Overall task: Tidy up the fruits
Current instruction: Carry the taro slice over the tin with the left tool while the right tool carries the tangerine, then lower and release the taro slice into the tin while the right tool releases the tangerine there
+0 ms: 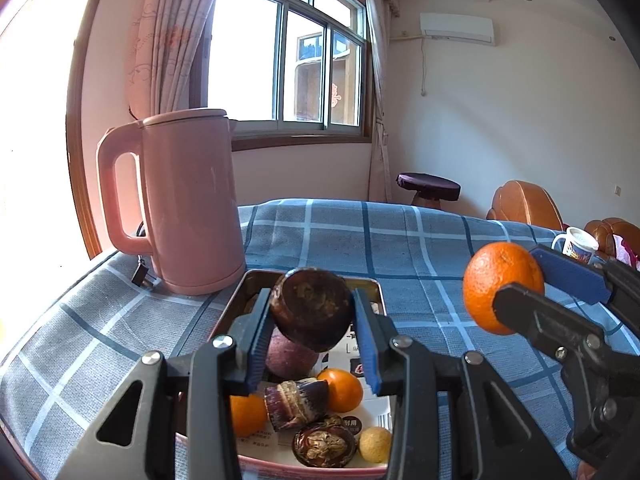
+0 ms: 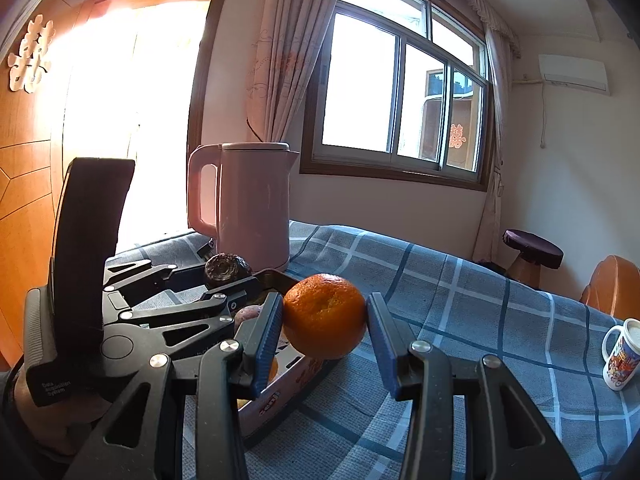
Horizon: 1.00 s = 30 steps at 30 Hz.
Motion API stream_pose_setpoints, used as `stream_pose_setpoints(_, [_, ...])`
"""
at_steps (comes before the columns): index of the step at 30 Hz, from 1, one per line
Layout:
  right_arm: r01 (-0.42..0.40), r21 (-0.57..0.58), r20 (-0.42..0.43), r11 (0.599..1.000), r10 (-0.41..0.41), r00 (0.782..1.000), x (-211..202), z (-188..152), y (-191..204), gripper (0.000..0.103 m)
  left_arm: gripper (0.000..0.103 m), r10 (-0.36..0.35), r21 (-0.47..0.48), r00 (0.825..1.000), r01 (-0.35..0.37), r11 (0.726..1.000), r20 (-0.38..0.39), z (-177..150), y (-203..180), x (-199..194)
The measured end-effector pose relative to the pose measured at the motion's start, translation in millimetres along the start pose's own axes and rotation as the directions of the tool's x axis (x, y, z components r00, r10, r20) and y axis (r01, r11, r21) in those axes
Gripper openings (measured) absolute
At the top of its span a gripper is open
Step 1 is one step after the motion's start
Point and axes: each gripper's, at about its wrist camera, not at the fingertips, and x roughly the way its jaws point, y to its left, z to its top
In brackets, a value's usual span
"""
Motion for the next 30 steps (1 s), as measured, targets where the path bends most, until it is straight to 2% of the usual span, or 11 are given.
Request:
stream_pose_setpoints(18, [-0.096,0.035,-0.082,0.995,0.099,0.992,41.3,-4.6,14.4,0.045,0.04,0.051,-0.014,0.995,-0.052,0.999,-0.084,-10.3,24.2,17.8])
stream_pose_setpoints(30, [-0.124,0.057,-0.123,0.991,0.13,0.984,57.6,-12.9,19.7,0.045,0.04,0.066,-0.021,0.99,-0.069,0.997,-0.124,-17.6,34.6,25.0])
